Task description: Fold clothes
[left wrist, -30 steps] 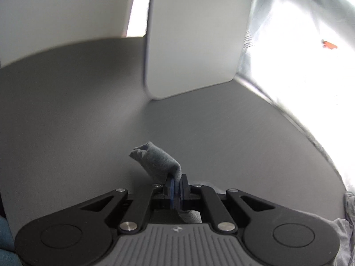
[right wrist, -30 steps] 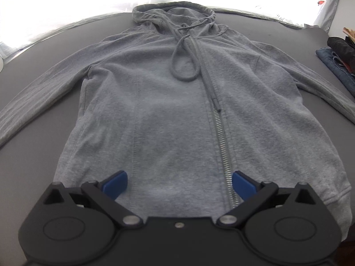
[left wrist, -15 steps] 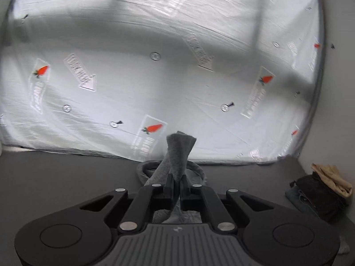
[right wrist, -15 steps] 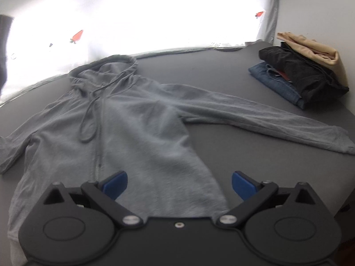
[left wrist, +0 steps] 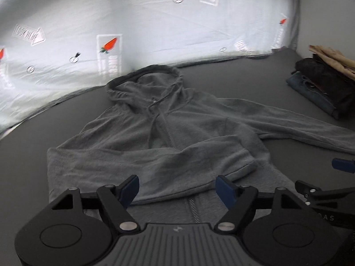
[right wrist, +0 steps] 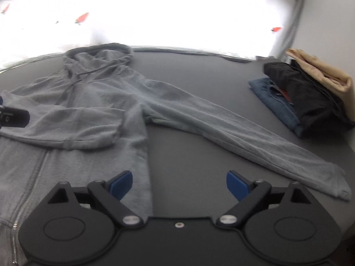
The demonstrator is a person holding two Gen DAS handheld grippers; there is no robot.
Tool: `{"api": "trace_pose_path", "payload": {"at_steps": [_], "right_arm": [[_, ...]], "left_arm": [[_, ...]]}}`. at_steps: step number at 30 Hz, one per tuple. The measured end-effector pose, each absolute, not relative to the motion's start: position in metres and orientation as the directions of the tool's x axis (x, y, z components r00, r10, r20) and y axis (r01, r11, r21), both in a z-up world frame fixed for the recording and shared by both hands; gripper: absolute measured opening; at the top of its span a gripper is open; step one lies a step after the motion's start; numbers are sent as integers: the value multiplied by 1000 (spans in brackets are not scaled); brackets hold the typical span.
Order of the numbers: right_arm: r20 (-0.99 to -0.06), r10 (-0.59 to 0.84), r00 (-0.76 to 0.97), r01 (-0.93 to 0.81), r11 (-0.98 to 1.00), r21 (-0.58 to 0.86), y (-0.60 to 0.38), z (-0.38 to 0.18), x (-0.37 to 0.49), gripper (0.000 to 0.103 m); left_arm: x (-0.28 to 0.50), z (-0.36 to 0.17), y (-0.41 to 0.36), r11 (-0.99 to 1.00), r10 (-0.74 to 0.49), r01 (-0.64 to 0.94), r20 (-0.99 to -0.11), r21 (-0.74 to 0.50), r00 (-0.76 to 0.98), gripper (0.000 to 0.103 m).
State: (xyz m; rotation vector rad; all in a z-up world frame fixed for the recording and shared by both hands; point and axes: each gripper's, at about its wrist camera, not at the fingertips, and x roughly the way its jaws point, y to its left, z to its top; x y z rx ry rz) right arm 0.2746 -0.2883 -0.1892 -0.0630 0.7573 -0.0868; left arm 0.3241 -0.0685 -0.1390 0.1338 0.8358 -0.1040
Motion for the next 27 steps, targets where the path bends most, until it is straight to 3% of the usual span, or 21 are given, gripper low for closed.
{"api": "trace_pose_path", "payload": {"at_steps": [5,8,11,13,15,16,21,27], "right_arm": [[-692,209,691,-68,972,227,-276,-196,319,59],[-696,272,664,-63,949,310,-268,-207,351,58],[-756,174,631,23,970,243,-257,-222,378,61],[-734,196,650,43,955,293,-259,-220,383,46],[-732,181,656,46,959,279,-257,-210,390,10],[-714,173,678,21,967,254,-255,-202,392,6],[-581,264,770,-133,957,259,-260,-151,413,4],[-390,233,891,-125,951,282,-297,-87,445,3]], "left_arm": [[303,-146,-7,987,160,-116,-777,113,608,77],[280,-152,27,968,235,-207,-799,141,553,77],[271,-154,58,947,275,-290,-811,136,517,77],[278,-152,79,929,290,-356,-807,106,515,77],[292,-148,93,911,305,-403,-790,80,532,77],[301,-146,99,905,311,-420,-780,68,544,77],[344,-140,117,891,339,-451,-736,52,586,78],[403,-145,123,898,336,-438,-712,44,617,78]]}}
